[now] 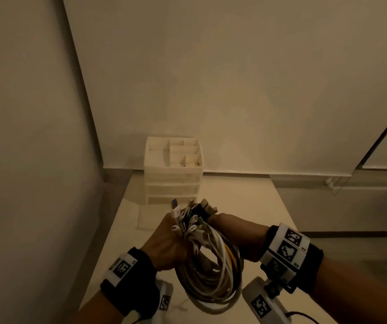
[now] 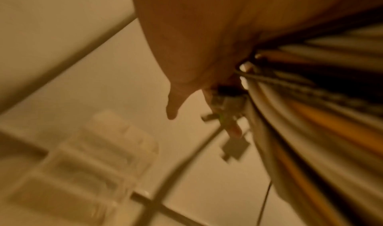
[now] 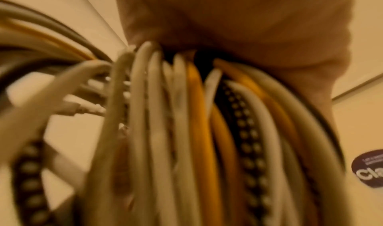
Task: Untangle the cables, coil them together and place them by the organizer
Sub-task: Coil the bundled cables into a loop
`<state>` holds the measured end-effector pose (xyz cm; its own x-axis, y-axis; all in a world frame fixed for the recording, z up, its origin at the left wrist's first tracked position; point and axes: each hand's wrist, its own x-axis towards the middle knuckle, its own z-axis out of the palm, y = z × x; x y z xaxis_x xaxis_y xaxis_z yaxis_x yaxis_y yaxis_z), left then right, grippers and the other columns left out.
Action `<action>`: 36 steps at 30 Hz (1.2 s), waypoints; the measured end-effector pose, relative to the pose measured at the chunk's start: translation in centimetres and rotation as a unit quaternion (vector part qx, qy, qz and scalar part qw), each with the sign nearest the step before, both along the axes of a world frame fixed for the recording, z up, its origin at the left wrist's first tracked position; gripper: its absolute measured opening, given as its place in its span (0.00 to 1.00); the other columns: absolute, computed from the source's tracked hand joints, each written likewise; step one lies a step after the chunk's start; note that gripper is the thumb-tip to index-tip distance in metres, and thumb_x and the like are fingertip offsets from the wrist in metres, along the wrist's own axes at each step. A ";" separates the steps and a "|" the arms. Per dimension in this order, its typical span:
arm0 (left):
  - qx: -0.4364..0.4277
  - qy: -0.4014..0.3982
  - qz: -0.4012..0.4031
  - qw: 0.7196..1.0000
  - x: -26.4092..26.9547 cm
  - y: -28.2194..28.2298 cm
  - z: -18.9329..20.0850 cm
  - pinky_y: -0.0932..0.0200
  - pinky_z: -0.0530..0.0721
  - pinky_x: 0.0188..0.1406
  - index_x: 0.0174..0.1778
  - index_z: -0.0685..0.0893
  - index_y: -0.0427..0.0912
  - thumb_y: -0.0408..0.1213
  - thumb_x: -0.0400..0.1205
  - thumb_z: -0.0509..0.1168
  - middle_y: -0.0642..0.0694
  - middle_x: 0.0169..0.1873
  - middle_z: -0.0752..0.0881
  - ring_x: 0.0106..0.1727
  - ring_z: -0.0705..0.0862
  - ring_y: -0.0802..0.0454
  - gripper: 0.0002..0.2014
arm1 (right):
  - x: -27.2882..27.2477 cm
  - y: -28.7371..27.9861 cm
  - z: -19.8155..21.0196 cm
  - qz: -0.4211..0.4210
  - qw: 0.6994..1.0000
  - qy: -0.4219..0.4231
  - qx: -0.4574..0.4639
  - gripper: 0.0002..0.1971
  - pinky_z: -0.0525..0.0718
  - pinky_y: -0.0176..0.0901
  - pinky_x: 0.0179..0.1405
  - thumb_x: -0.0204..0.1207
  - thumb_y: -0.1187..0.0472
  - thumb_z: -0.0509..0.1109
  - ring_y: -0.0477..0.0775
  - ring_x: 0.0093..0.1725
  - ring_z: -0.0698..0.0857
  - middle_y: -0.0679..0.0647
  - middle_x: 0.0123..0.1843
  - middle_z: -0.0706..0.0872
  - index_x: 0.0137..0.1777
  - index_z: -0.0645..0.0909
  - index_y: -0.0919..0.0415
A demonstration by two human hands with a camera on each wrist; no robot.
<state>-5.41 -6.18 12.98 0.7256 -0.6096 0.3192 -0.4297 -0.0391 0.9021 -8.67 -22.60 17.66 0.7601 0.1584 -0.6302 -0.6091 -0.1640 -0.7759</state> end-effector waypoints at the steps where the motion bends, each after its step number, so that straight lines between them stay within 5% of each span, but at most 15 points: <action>1: -0.011 0.021 0.005 1.000 -0.7 -0.2 0.2 0.61 0.81 0.50 0.49 0.81 0.55 0.41 0.74 0.65 0.40 0.41 0.86 0.45 0.84 0.56 0.09 | 0.0 -0.1 0.0 0.011 1.000 0.001 0.018 0.14 0.77 0.33 0.22 0.85 0.62 0.54 0.45 0.17 0.77 0.50 0.22 0.81 0.43 0.79 0.64; 4: -0.002 0.031 0.011 0.999 -1.0 -0.4 -0.6 0.64 0.80 0.40 0.41 0.80 0.51 0.43 0.71 0.63 0.56 0.31 0.86 0.34 0.82 0.62 0.06 | -0.7 -0.8 0.3 0.002 0.997 0.015 0.070 0.18 0.75 0.33 0.18 0.83 0.63 0.55 0.45 0.15 0.75 0.50 0.18 0.78 0.34 0.79 0.63; 6: 0.028 0.008 0.026 0.999 -0.6 -0.4 -0.5 0.54 0.85 0.45 0.41 0.85 0.48 0.40 0.72 0.66 0.54 0.35 0.89 0.38 0.86 0.60 0.04 | -1.0 -1.0 0.5 -0.002 0.994 0.011 0.111 0.17 0.77 0.36 0.23 0.79 0.59 0.60 0.48 0.18 0.77 0.53 0.21 0.80 0.33 0.82 0.66; 9: 0.026 -0.009 0.036 0.999 -0.5 -0.4 -0.5 0.69 0.81 0.52 0.45 0.86 0.74 0.44 0.75 0.68 0.69 0.43 0.88 0.47 0.85 0.69 0.14 | -0.9 -0.9 0.7 -0.001 0.991 0.003 0.131 0.12 0.78 0.38 0.25 0.76 0.55 0.65 0.49 0.21 0.78 0.53 0.24 0.80 0.41 0.81 0.66; 11: 0.027 -0.004 0.057 0.998 -0.7 -0.3 -0.9 0.70 0.80 0.51 0.43 0.86 0.73 0.48 0.73 0.68 0.74 0.44 0.87 0.47 0.85 0.71 0.10 | -0.9 -1.0 0.6 -0.003 0.992 -0.012 0.128 0.17 0.80 0.37 0.26 0.79 0.52 0.63 0.47 0.22 0.80 0.51 0.24 0.82 0.36 0.83 0.63; 15: -0.051 0.080 0.126 0.987 -1.1 -0.5 -2.2 0.67 0.84 0.41 0.41 0.87 0.53 0.36 0.71 0.71 0.61 0.37 0.91 0.39 0.87 0.64 0.07 | -1.2 -2.7 0.6 -0.035 0.984 -0.045 0.166 0.24 0.82 0.45 0.44 0.80 0.43 0.62 0.56 0.40 0.85 0.60 0.43 0.86 0.49 0.83 0.66; 18: -0.080 0.113 0.146 0.980 -1.2 -0.8 -2.1 0.71 0.83 0.38 0.38 0.87 0.50 0.20 0.75 0.71 0.60 0.34 0.91 0.36 0.87 0.65 0.16 | -1.5 -3.8 -0.3 -0.096 0.974 -0.068 0.192 0.31 0.80 0.47 0.43 0.72 0.42 0.67 0.60 0.44 0.80 0.66 0.55 0.77 0.63 0.80 0.69; 20: -0.124 0.132 0.153 0.971 -1.0 -1.1 -2.6 0.65 0.86 0.43 0.37 0.90 0.51 0.24 0.72 0.73 0.55 0.37 0.92 0.42 0.89 0.59 0.13 | -1.5 -4.4 -1.3 -0.137 0.961 -0.087 0.224 0.32 0.85 0.44 0.38 0.71 0.46 0.67 0.59 0.44 0.86 0.64 0.57 0.83 0.67 0.79 0.70; 21: -0.145 0.145 0.155 0.966 -1.0 -1.2 -2.9 0.57 0.88 0.46 0.37 0.91 0.51 0.33 0.69 0.75 0.49 0.39 0.92 0.45 0.90 0.51 0.07 | -1.8 -4.3 -1.3 -0.162 0.951 -0.100 0.243 0.29 0.86 0.44 0.37 0.73 0.48 0.67 0.59 0.45 0.88 0.65 0.59 0.85 0.68 0.79 0.69; 23: -0.189 0.179 0.166 0.951 -1.0 -1.5 -3.0 0.43 0.89 0.47 0.39 0.93 0.51 0.42 0.61 0.76 0.40 0.39 0.92 0.44 0.89 0.37 0.11 | -2.0 -4.3 -1.5 -0.203 0.937 -0.115 0.260 0.27 0.87 0.46 0.42 0.76 0.49 0.61 0.60 0.48 0.89 0.67 0.62 0.86 0.68 0.80 0.67; 27: -0.234 0.199 0.193 0.932 -1.0 -2.1 -3.1 0.50 0.89 0.38 0.35 0.92 0.46 0.36 0.60 0.76 0.36 0.33 0.90 0.36 0.88 0.41 0.09 | -2.2 -5.0 -2.3 -0.303 0.900 -0.141 0.281 0.21 0.78 0.45 0.68 0.87 0.55 0.52 0.51 0.66 0.85 0.69 0.68 0.83 0.69 0.78 0.65; 28: -0.236 0.201 0.194 0.931 -1.0 -2.1 -3.0 0.49 0.89 0.38 0.37 0.92 0.45 0.34 0.62 0.75 0.34 0.34 0.90 0.36 0.87 0.39 0.09 | -2.4 -5.2 -2.7 -0.324 0.888 -0.138 0.295 0.23 0.77 0.50 0.71 0.87 0.52 0.51 0.56 0.68 0.83 0.70 0.67 0.83 0.69 0.78 0.66; 30: -0.250 0.225 0.200 0.920 -0.9 -2.2 -3.2 0.43 0.87 0.40 0.40 0.91 0.43 0.29 0.65 0.72 0.28 0.36 0.87 0.38 0.86 0.35 0.10 | -3.4 -5.3 -3.7 -0.353 0.874 -0.114 0.314 0.30 0.74 0.62 0.72 0.83 0.44 0.52 0.69 0.70 0.80 0.69 0.65 0.85 0.69 0.78 0.68; 33: -0.246 0.223 0.205 0.921 -0.8 -2.2 -3.0 0.36 0.86 0.43 0.41 0.91 0.40 0.30 0.66 0.72 0.21 0.40 0.85 0.40 0.86 0.31 0.09 | -4.7 -4.9 -5.6 -0.374 0.850 -0.075 0.363 0.33 0.70 0.66 0.75 0.79 0.40 0.56 0.71 0.69 0.80 0.68 0.67 0.84 0.71 0.76 0.67; 36: -0.205 0.202 0.226 0.931 -0.7 -2.4 -3.4 0.44 0.88 0.39 0.42 0.89 0.35 0.17 0.73 0.70 0.25 0.37 0.87 0.37 0.87 0.34 0.10 | -5.4 -4.0 -6.1 -0.394 0.815 -0.084 0.415 0.31 0.72 0.63 0.70 0.75 0.44 0.64 0.69 0.60 0.82 0.68 0.64 0.84 0.69 0.76 0.68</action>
<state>-6.10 -8.60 9.53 0.9895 -0.1009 0.1036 -0.0756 0.2494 0.9655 -14.04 -26.61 11.60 0.8967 -0.1027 -0.4305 -0.1440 0.8520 -0.5033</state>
